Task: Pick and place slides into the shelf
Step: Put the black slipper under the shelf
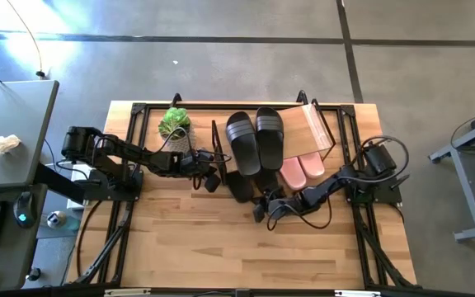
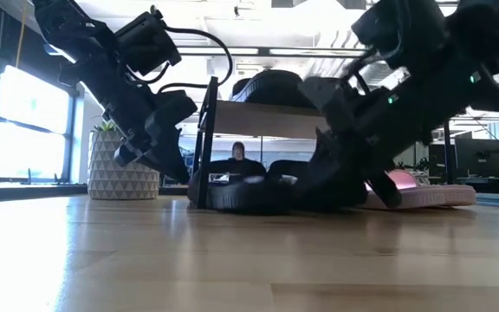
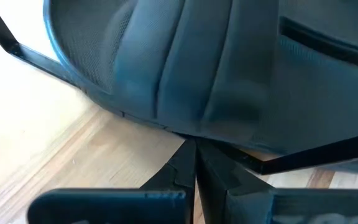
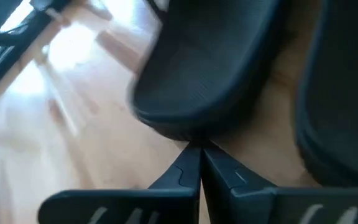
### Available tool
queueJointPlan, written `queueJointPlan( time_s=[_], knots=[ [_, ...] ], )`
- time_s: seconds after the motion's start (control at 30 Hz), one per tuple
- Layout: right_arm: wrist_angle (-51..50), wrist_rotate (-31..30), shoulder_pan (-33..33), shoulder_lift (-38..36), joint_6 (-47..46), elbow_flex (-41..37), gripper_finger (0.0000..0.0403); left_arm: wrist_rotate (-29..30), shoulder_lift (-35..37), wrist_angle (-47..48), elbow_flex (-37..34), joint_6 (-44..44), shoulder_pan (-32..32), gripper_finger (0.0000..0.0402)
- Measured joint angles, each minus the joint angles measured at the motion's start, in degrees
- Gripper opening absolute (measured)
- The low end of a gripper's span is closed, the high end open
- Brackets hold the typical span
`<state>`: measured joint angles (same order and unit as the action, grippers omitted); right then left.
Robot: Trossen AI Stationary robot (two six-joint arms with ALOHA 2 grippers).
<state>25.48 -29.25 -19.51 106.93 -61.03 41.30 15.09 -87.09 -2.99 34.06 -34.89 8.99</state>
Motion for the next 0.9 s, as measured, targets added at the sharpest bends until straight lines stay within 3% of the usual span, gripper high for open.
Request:
queueJointPlan(
  time_s=[0.23,0.9],
  knots=[
    [3.95,-2.90,-0.59,2.25,-1.93,0.00,0.0000,-0.36,0.00,0.03,0.00,-0.04,0.00,0.0000],
    [0.87,-7.89,-0.35,2.21,-7.53,0.11,0.0000,-2.99,0.00,0.18,0.00,-0.07,0.00,0.0000]
  ],
)
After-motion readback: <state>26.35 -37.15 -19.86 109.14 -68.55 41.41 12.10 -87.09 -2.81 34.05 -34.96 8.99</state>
